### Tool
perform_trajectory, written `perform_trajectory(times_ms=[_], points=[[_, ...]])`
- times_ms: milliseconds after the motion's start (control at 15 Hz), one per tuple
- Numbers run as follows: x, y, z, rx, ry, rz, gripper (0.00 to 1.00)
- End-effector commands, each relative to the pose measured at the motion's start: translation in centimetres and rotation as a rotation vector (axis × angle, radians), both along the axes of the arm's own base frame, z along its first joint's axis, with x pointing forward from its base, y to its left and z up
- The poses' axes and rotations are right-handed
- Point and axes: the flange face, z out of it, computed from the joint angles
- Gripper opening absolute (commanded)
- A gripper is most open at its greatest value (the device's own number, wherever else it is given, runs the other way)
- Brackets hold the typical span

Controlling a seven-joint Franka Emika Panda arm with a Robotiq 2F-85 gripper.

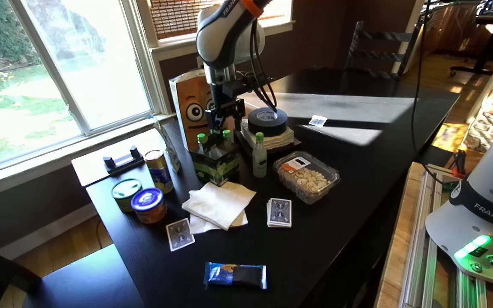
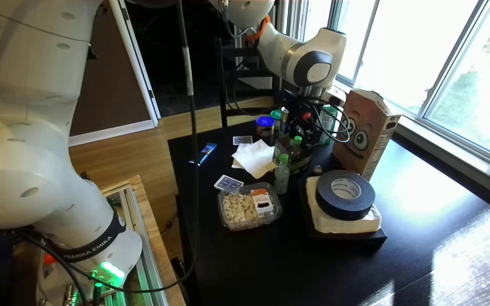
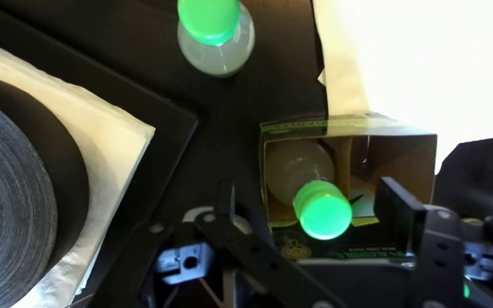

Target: Move the bottom-right clear bottle to the table

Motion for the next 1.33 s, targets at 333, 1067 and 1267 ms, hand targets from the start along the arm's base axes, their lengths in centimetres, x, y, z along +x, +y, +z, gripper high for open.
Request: perform_trajectory(times_ms=[333, 1067, 1267], points=[[-1.8, 1.0, 0.4, 0.026, -0.042, 0.025, 0.65], [-2.3, 1.9, -0.8, 0.007, -0.102, 0.042, 0.17], [-2.8, 2.2, 0.3, -0.005, -0.111, 0.043, 0.07]])
